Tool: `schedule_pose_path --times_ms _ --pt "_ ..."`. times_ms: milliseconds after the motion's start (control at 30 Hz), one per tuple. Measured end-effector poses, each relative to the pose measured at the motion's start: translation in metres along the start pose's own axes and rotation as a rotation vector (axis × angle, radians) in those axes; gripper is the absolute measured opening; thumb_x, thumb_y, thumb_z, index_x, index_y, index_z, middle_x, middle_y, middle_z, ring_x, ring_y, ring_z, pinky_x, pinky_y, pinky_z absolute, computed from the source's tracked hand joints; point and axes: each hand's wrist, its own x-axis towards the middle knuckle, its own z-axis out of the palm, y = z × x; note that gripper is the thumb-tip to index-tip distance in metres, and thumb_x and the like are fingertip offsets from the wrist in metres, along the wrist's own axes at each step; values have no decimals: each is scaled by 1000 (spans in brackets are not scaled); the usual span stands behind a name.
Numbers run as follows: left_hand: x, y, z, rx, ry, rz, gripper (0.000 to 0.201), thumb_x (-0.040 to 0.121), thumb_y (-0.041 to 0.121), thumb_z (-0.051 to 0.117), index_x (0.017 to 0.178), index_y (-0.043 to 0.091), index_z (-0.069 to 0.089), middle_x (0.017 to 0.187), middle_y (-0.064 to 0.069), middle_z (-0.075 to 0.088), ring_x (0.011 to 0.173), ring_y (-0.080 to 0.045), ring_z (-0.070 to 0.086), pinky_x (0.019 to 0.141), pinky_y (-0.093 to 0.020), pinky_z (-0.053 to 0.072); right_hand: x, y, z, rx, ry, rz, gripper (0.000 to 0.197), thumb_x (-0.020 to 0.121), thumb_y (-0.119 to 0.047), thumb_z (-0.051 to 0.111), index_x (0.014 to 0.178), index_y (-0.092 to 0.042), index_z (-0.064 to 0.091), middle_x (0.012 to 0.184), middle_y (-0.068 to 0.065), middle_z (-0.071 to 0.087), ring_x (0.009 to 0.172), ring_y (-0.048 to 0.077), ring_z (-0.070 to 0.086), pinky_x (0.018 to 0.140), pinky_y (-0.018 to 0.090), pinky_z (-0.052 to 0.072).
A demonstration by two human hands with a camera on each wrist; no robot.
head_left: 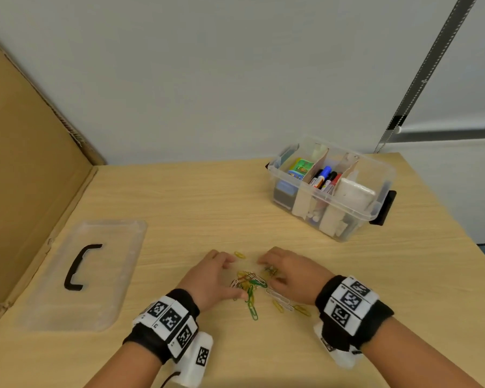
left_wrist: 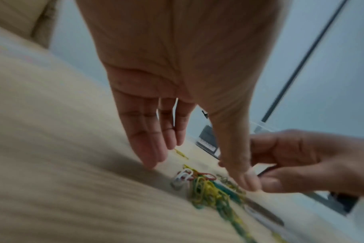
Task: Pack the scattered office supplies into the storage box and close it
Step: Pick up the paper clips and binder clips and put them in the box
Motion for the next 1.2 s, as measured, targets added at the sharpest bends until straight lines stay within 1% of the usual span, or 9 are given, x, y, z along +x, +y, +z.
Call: schedule_pose_path --times_ms 100,167,300,467,633,800,933,1067,1200 --pt "-2 4 6 208 -33 2 108 50 70 75 138 24 32 129 9 36 116 -11 46 99 -33 45 -14 -2 2 -74 -101 206 105 61 -56 77 145 -26 21 133 -5 28 121 17 36 98 37 46" --pt "-1 9 18 275 -34 22 107 50 69 75 135 22 31 127 6 34 117 -14 43 99 -35 45 -13 -6 12 -75 -144 287 118 51 -57 82 145 -28 17 131 -2 24 119 19 34 98 39 45" --pt "6 17 27 213 11 83 68 71 44 75 126 21 43 123 3 43 111 -14 49 94 -29 45 4 -15 23 74 -77 289 84 63 -45 82 132 -31 37 122 -1 31 110 21 41 98 36 44" --pt "9 12 17 198 47 126 35 85 27 65 119 24 57 116 3 53 103 -15 55 88 -27 45 15 -27 26 37 -20 249 27 88 -21 58 113 -19 50 113 5 43 100 25 50 85 32 43" --pt "11 13 14 386 69 154 26 94 24 49 117 20 63 108 -5 57 95 -23 59 79 -31 46 20 -33 31 -148 23 226 26 93 -7 42 118 -10 50 114 11 47 100 28 52 70 32 37" --pt "16 15 14 442 72 144 27 95 25 47 113 16 64 106 -6 58 93 -24 60 75 -29 44 21 -24 27 -160 49 224 26 93 -7 46 115 -11 60 97 7 48 90 30 59 66 28 35" --pt "17 13 5 397 130 158 27 95 25 48 110 18 68 107 -4 60 94 -22 60 78 -28 46 15 -9 15 98 93 318 23 90 -11 55 108 -14 70 100 7 65 94 24 61 74 24 41" --pt "17 9 -4 274 195 163 26 92 27 55 114 24 68 102 2 62 91 -14 59 71 -18 36 0 2 -6 427 170 375 14 87 -5 61 84 -13 73 79 -1 69 76 14 67 77 25 52" --pt "15 13 -10 170 280 161 23 89 26 61 109 22 71 92 5 61 79 -9 53 69 -17 36 -16 0 -50 776 275 383 10 86 -7 65 95 -9 72 82 4 70 69 7 68 69 16 55"
